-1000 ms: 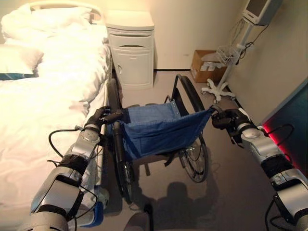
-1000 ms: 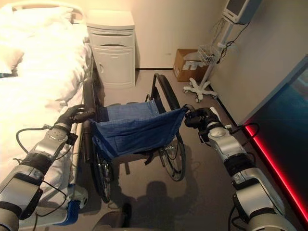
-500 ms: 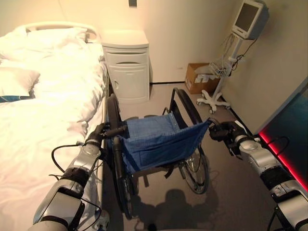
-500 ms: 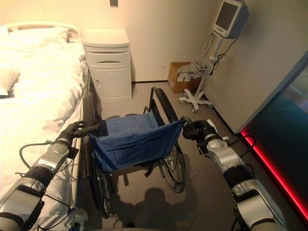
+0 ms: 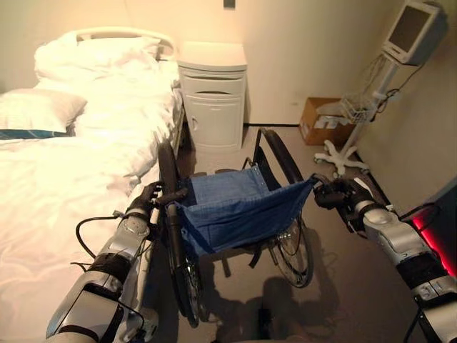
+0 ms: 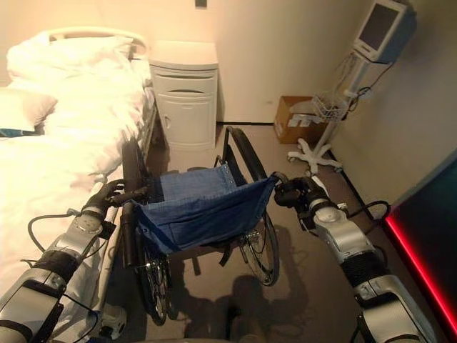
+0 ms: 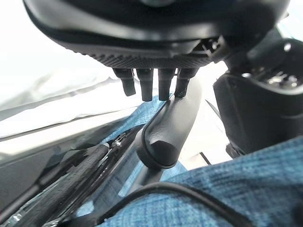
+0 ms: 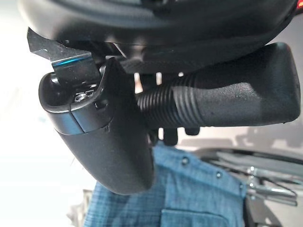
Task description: Push the wheelchair next to the bed
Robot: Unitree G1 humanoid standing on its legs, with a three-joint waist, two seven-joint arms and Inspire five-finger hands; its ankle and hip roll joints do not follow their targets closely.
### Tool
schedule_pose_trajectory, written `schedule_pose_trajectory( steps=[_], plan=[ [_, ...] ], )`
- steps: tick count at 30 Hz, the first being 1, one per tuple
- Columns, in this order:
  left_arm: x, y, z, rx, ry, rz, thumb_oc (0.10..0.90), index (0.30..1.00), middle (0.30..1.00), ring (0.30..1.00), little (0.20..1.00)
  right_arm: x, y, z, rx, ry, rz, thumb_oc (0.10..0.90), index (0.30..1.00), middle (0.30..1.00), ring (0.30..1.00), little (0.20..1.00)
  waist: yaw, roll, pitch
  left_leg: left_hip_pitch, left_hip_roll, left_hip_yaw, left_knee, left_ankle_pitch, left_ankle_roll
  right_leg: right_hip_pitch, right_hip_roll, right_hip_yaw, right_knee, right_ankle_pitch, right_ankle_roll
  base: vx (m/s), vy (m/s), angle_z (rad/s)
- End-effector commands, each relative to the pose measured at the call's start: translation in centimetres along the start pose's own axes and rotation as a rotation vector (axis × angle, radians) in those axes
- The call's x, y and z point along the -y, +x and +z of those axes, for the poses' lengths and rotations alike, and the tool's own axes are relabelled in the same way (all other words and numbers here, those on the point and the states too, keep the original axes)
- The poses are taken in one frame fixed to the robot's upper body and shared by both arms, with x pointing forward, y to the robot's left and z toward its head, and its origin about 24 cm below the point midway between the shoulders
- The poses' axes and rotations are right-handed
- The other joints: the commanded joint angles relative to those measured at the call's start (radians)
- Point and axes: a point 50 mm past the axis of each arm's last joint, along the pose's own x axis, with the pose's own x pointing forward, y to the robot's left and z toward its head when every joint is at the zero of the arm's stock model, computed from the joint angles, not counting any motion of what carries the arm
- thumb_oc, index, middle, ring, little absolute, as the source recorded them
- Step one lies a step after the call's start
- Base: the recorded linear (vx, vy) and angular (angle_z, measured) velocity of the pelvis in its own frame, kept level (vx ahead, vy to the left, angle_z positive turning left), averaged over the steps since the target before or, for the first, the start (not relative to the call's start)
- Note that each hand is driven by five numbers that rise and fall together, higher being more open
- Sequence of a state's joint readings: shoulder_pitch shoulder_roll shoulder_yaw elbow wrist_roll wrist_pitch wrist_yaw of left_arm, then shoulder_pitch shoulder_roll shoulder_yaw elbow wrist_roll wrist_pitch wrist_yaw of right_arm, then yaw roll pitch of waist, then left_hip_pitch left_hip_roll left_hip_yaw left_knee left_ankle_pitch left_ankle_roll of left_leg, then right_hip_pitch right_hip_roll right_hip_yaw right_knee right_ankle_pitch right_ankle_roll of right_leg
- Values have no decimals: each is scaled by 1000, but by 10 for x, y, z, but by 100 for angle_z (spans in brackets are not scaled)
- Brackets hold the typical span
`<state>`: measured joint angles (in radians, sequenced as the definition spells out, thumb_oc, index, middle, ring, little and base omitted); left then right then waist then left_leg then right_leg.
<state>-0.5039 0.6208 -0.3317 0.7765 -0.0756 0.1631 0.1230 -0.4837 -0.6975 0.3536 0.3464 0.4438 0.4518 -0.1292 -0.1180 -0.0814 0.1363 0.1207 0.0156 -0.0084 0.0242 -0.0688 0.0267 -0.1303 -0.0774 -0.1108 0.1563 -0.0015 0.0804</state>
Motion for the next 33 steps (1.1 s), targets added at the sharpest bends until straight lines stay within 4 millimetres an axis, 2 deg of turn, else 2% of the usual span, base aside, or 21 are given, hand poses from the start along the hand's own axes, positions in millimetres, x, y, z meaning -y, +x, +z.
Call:
schedule_pose_trajectory(
  steps=[1, 5, 7, 8, 9, 11, 12, 13, 15, 16, 17, 18, 19, 21, 22, 23, 24, 27, 28, 31, 33],
  plan=[
    [41, -3, 20, 73, 7, -143, 400, 300, 300, 300, 300, -63, 8, -1, -10, 255, 214, 400, 300, 300, 300, 300, 32, 26, 54, 49, 13, 43, 126, -71, -59, -5, -30, 13, -71, 117, 24, 159, -108, 0],
    [39, 0, 21, 74, -3, -139, 400, 300, 300, 300, 300, -62, 10, 2, -11, 243, 229, 400, 300, 300, 300, 300, 17, 39, 42, 62, 34, 46, 142, -6, -87, 14, -18, 5, -84, 101, 8, 220, -101, -1],
    [41, 0, 16, 58, -12, -141, 400, 300, 300, 300, 300, -63, 9, -3, -25, 232, 239, 400, 300, 300, 300, 300, -7, 53, 23, 77, 95, 51, 260, 165, -134, 14, 4, 2, -77, 83, -26, 236, -85, 6],
    [42, -1, 14, 52, -21, -140, 400, 300, 300, 300, 300, -63, 8, -8, -29, 225, 245, 400, 300, 300, 300, 300, -10, 48, 19, 55, 114, 53, 350, 230, -143, 26, 8, 0, -80, 74, -45, 218, -105, 12],
    [43, -1, 13, 50, -27, -138, 400, 300, 300, 300, 300, -64, 8, -10, -30, 224, 246, 400, 300, 300, 300, 300, -6, 39, 21, 21, 108, 53, 432, 248, -141, 40, 7, 2, -78, 63, -58, 262, -143, 22],
    [43, -2, 11, 54, -35, -140, 400, 300, 300, 300, 300, -65, 6, -17, -34, 232, 243, 400, 300, 300, 300, 300, 26, 21, 51, -158, 86, 76, 596, 248, -124, 111, 14, 1, -63, 23, -88, 323, -118, 14],
    [43, -3, 10, 56, -36, -143, 400, 300, 300, 300, 300, -66, 6, -18, -38, 234, 239, 400, 300, 300, 300, 300, 39, 23, 69, -206, 95, 94, 581, 244, -122, 144, 19, -2, -62, 12, -88, 470, 48, -4],
    [45, -5, 5, 61, -39, -154, 400, 300, 300, 300, 300, -68, 6, -22, -50, 238, 232, 400, 300, 300, 300, 300, 71, 33, 102, -270, 82, 99, 489, 246, -115, 209, 32, 2, -59, -12, -79, 413, 131, -34],
    [46, -7, 3, 64, -41, -158, 400, 300, 300, 300, 300, -70, 6, -23, -53, 239, 227, 400, 300, 300, 300, 300, 89, 46, 113, -299, 78, 92, 393, 274, -115, 236, 47, 11, -53, -31, -76, 380, 175, -65],
    [48, -9, 3, 68, -44, -163, 400, 300, 300, 300, 300, -73, 5, -23, -56, 240, 221, 400, 300, 300, 300, 300, 110, 70, 129, -335, 99, 82, 257, 330, -125, 276, 72, 27, -41, -60, -75, 497, 270, -69],
    [48, -9, 4, 74, -44, -165, 400, 300, 300, 300, 300, -74, 5, -22, -54, 237, 216, 400, 300, 300, 300, 300, 132, 82, 143, -352, 102, 67, 130, 362, -134, 320, 78, 46, -36, -85, -64, 602, 360, -52],
    [46, -9, 4, 72, -45, -159, 400, 300, 300, 300, 300, -75, 4, -21, -49, 222, 227, 400, 300, 300, 300, 300, 154, 86, 140, -365, 95, 46, 26, 354, -133, 350, 71, 64, -38, -108, -49, 422, 282, -30],
    [45, -9, 4, 69, -47, -155, 400, 300, 300, 300, 300, -74, 5, -21, -47, 214, 233, 400, 300, 300, 300, 300, 159, 86, 139, -363, 92, 43, 2, 349, -132, 361, 67, 68, -37, -118, -44, 393, 339, -40],
    [38, -6, 2, 38, -78, -143, 400, 300, 300, 300, 300, -73, 5, -21, -55, 195, 261, 400, 300, 300, 300, 300, 156, 93, 114, -320, 84, 69, -17, 267, -111, 384, 36, 79, -17, -156, -14, 342, 327, -78],
    [38, -6, 0, 30, -82, -143, 400, 300, 300, 300, 300, -73, 5, -22, -61, 195, 262, 400, 300, 300, 300, 300, 155, 92, 106, -315, 76, 68, 12, 247, -104, 382, 29, 79, -12, -154, -8, 275, 247, -53],
    [38, -6, -2, 20, -80, -154, 400, 300, 300, 300, 300, -72, 5, -27, -81, 191, 275, 400, 300, 300, 300, 300, 153, 86, 87, -310, 60, 64, 61, 207, -90, 372, 12, 75, -8, -138, 5, 287, 238, -23],
    [37, -6, -2, 15, -73, -159, 400, 300, 300, 300, 300, -73, 4, -33, -98, 189, 278, 400, 300, 300, 300, 300, 153, 80, 72, -278, 57, 78, 53, 188, -81, 367, -6, 60, -19, -127, 18, 313, 243, -27],
    [41, -5, -1, 6, -80, -148, 400, 300, 300, 300, 300, -77, 5, -39, -107, 184, 271, 400, 300, 300, 300, 300, 160, 69, 50, -228, 29, 67, 7, 176, -64, 342, -40, 46, -37, -61, 52, 244, 176, -23],
    [37, -2, 6, 18, -73, -131, 400, 300, 300, 300, 300, -78, 11, -31, -97, 177, 261, 400, 300, 300, 300, 300, 171, 63, 38, -216, 19, 65, -8, 175, -62, 319, -62, 38, -59, -27, 72, 167, 149, -44],
    [35, 0, 15, 40, -71, -123, 400, 300, 300, 300, 300, -76, 19, -19, -80, 181, 240, 400, 300, 300, 300, 300, 189, 63, 32, -216, 10, 72, -19, 168, -53, 301, -82, 19, -55, 2, 79, 76, 86, -50],
    [38, 1, 22, 57, -60, -126, 400, 300, 300, 300, 300, -74, 26, -8, -62, 173, 218, 400, 300, 300, 300, 300, 220, 57, 19, -262, -17, 78, -8, 165, -35, 320, -87, 25, 9, 45, 86, 38, 87, -26]
  ],
)
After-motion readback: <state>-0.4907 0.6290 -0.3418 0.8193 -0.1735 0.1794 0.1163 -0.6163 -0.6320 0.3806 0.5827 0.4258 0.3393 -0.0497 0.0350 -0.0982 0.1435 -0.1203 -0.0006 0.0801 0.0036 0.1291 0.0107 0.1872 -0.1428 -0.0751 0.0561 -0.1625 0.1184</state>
